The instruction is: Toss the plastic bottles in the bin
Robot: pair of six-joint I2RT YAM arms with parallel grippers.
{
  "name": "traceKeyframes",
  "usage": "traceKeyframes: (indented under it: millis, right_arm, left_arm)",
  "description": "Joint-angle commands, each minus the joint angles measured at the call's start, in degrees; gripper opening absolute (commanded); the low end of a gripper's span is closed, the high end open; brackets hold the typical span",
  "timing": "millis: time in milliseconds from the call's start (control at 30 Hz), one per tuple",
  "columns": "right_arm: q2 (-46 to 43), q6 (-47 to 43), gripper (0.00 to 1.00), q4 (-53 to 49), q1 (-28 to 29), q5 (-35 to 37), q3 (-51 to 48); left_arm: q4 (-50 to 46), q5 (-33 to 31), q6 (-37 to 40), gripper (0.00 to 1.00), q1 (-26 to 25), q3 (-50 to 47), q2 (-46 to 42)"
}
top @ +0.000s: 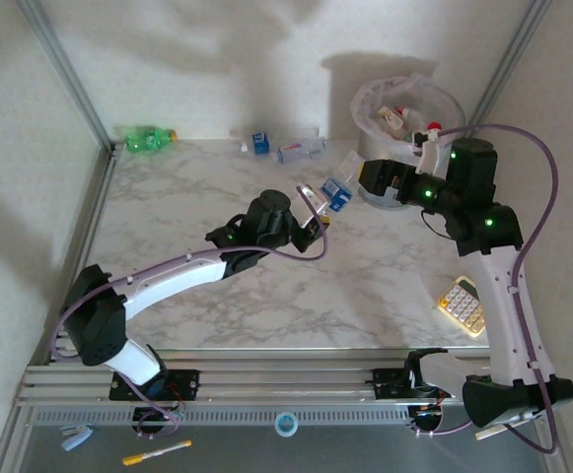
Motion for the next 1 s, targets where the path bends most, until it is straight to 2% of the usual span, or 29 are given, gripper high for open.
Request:
traceKeyframes:
  millis: [0, 233, 367, 533, 667, 700, 800, 833, 867, 900, 967]
  right_arm:
    - [1.1, 3.5, 0.99, 2.8, 0.4, -3.2, -1.9]
    - [2.6, 5.4, 0.95, 3.6, 0.4, -4.5, -3.0]
    - [2.9, 7.0, 0.89, 5.6, 0.4, -7.0, -3.9]
    - [2.9, 7.5, 0.75, 5.3, 0.4, -8.6, -3.2]
    - [2.9, 7.6, 0.56, 4.2, 0.4, -9.9, -2.3]
    - [2.9, 7.4, 0.52, 3.9, 0.4, -10.0, -1.9]
    - [2.8, 6.1, 0.46, 2.3, 0.4, -9.2, -0.1]
    - [2.8, 5.2, 0.46, 1.6, 0.4, -8.5, 1.0]
    - [2.7, 4.2, 0.46, 0.7, 0.4, -7.6, 2.2]
    - [2.8, 3.1, 0.46, -0.2, 0.4, -6.5, 3.5]
    - [2.9, 0.5, 0.45, -2.3, 0.3, -3.5, 6.7]
  left_arm:
    - [3.8, -3.4, -0.9, 0.16, -2.2, -1.3, -3.4]
    - [4.9, -5.0, -0.6, 0.16, -6.5, -1.9, -5.2]
    - [5.7, -5.6, -0.2, 0.17, -7.9, -1.7, -5.0]
    - [6.0, -6.5, -0.2, 0.19, -8.3, -1.5, -4.4]
    - [6.4, -6.8, 0.1, 0.26, -8.4, -1.4, -4.0]
    - [6.6, -6.9, 0.1, 0.32, -8.5, -1.5, -3.9]
    - [7.1, -8.2, -0.8, 0.65, -8.5, -1.4, -3.7]
    - [7.6, -8.8, -1.3, 0.76, -8.5, -1.7, -3.9]
    - [8.6, -9.4, -2.0, 0.92, -8.5, -2.4, -4.4]
    - [9.9, -9.7, -2.5, 0.99, -8.4, -3.3, -5.0]
    - [13.0, -10.1, -3.5, 0.99, -8.3, -5.8, -7.0]
